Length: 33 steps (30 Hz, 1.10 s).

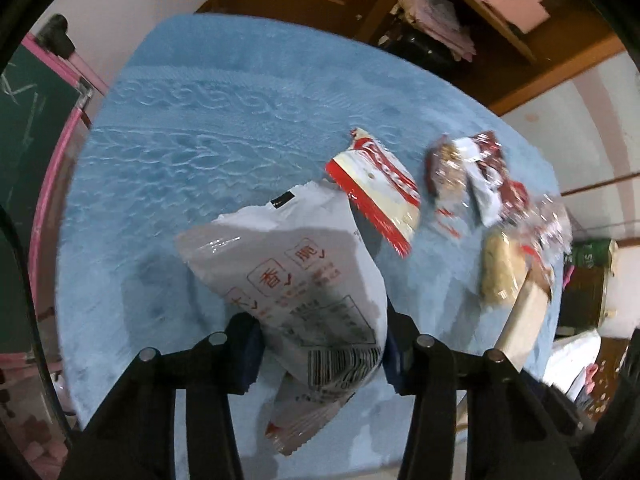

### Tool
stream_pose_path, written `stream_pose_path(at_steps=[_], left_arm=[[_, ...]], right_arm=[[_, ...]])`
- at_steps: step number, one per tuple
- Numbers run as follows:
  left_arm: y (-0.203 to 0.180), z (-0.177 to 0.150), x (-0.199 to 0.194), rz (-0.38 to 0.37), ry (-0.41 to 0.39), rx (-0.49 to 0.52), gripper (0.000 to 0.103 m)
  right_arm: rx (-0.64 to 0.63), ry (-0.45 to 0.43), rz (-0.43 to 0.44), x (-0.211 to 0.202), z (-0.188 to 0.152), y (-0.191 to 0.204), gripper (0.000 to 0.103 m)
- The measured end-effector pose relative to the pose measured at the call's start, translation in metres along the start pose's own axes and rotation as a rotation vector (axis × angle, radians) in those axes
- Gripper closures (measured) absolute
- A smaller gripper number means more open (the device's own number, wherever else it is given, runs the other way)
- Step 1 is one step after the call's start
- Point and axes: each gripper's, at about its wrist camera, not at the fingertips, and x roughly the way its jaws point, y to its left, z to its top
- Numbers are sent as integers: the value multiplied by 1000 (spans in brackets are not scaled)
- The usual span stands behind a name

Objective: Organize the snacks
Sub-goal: 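Grasp the white cookie packet with left tool while right tool grasps brown paper packet, then carry the white bag and brown paper packet over the tray and release both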

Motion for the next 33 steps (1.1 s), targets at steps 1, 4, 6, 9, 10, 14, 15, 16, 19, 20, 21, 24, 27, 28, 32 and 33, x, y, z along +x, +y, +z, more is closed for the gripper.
stream_pose_path(at_steps=[1, 4, 6, 9, 10, 14, 15, 16, 19, 20, 21, 24, 27, 28, 32, 33], left_arm=[[-2, -6, -12, -1, -10, 11, 56], [-3, -26, -52, 0, -58, 65, 56], [-12, -46, -85, 16, -105, 115, 56], [-23, -80, -128, 31, -165, 168, 56], [-27, -93, -141, 34, -184, 182, 56], [-54, -148, -183, 34, -245, 235, 56], [-60, -160, -188, 36, -256, 248, 56], [-60, -172, -195, 37, -266, 258, 56], [-76, -217, -212, 38, -301, 295, 56], [-80, -229, -215, 42, -310, 305, 56], [-85, -246, -218, 50, -320, 317, 56], [-95, -277, -221, 73, -329, 341, 56], [-103, -302, -216, 96, -322, 359, 55], [-104, -306, -214, 100, -314, 360, 55], [-105, -325, -202, 112, -274, 348, 55], [-104, -329, -199, 115, -265, 341, 55]], right_arm=[[-5, -6, 9, -8, 2, 1, 46], [-33, -33, 49, -39, -10, -3, 46], [-58, -53, 72, -53, -14, 1, 46], [-92, -89, 113, -86, -37, -4, 46], [-98, -99, 129, -96, -46, -8, 46], [-132, -144, 173, -134, -69, -9, 46], [-141, -159, 179, -144, -76, -12, 45], [-153, -175, 182, -154, -86, -13, 45], [-186, -232, 196, -189, -117, -26, 45], [-192, -240, 199, -196, -124, -30, 45], [-199, -250, 202, -204, -135, -34, 45], [-225, -267, 197, -219, -164, -42, 45], [-243, -264, 189, -219, -183, -46, 45], [-250, -255, 183, -217, -189, -47, 45], [-270, -207, 154, -205, -214, -49, 45], [-271, -193, 152, -202, -218, -49, 45]])
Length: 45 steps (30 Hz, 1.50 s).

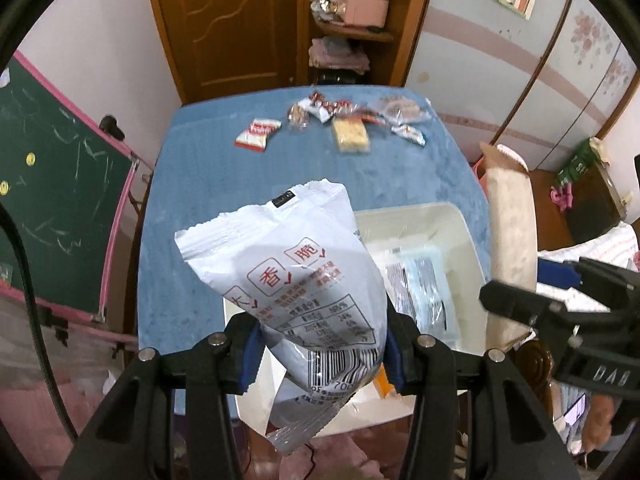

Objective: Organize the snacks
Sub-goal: 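Carry the white bag and brown paper packet over the tray and release both, then move both tools back toward the snacks on the table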

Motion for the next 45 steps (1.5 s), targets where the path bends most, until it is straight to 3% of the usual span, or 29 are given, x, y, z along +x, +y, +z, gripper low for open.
stream_pose_path(at_steps=[3, 18, 21, 22, 23, 29, 45], left_arm=[[-1, -9, 4, 6, 16, -8, 55], [1, -22, 10, 66, 29, -21, 53], [6, -22, 11, 62, 31, -41, 36], [7, -21, 11, 57, 28, -49, 20], [9, -21, 10, 54, 25, -57, 13], [16, -20, 20, 0, 75, -91, 12], [7, -18, 16, 45, 57, -50, 12]], right_arm=[[-12, 35, -8, 8, -9, 3, 45], [-71, 48, -68, 13, -20, 21, 45], [-59, 32, -66, 11, -19, 21, 45], [-56, 30, -65, 11, -18, 21, 45], [-50, 28, -64, 11, -17, 20, 44], [6, 41, -29, 15, -16, 12, 44], [24, 48, -20, 13, -18, 12, 44]])
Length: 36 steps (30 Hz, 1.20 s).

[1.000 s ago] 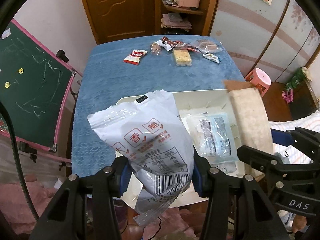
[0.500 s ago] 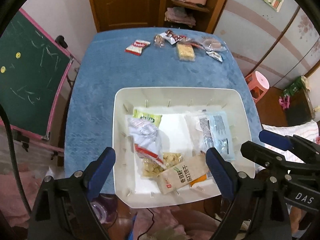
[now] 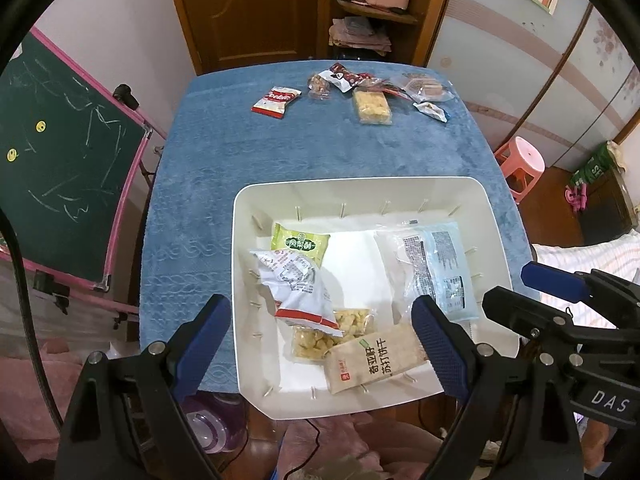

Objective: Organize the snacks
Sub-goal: 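Move both tools back toward the snacks on the table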

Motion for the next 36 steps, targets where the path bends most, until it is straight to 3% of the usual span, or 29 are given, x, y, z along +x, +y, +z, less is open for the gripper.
stream_pose_path(at_steps=[10, 24, 31, 36], left_arm=[[-17, -1, -18, -4, -34, 22, 12], [-52, 1, -68, 9, -154, 73, 12], [-47, 30, -110, 15, -261, 46, 12], [-48, 65, -130, 37, -334, 56, 2]], right_arm=[[1, -46, -1, -22, -11, -6, 44], [22, -182, -36, -85, -24, -39, 44], [-23, -274, -132, -124, 4, -57, 44], [-65, -351, -204, -141, 48, -71, 44]])
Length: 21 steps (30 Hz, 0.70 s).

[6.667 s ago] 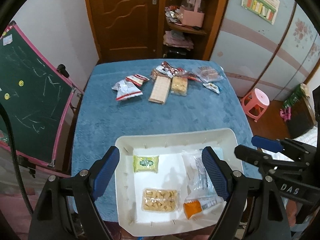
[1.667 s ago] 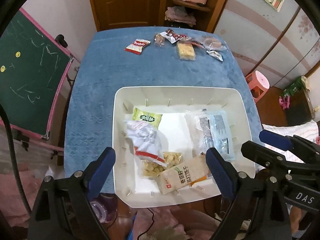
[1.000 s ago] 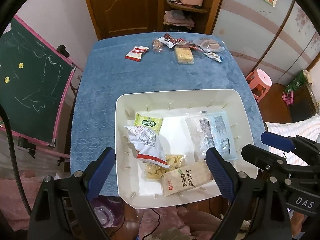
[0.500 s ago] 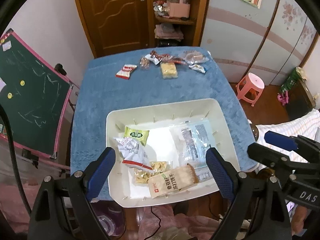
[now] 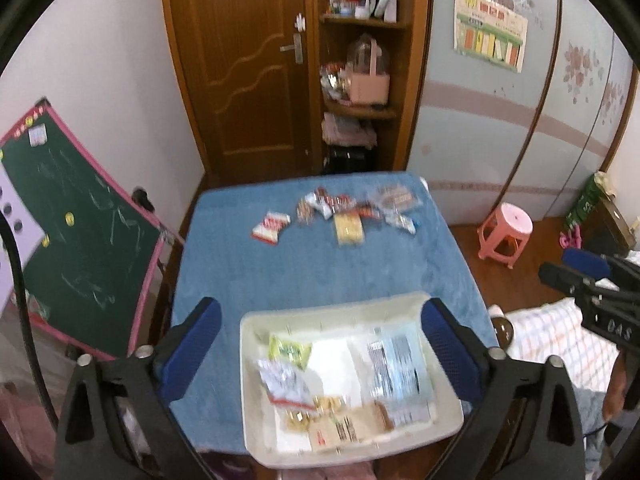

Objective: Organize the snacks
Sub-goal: 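Move both tools back toward the snacks on the table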

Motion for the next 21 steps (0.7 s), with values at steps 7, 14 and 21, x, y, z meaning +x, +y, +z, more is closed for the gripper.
stream_pose_path(at_steps=[7, 14, 21], left_arm=[[-11, 64, 42, -4, -31, 47, 2], [-36, 119, 151, -45, 69, 54, 2], [-61, 131, 310, -40, 296, 60, 2]], right_arm=[[-14, -34, -50, 46, 69, -28, 44], [-62, 32, -54, 130, 120, -56, 43], [-76, 183, -29, 255, 129, -83, 43]])
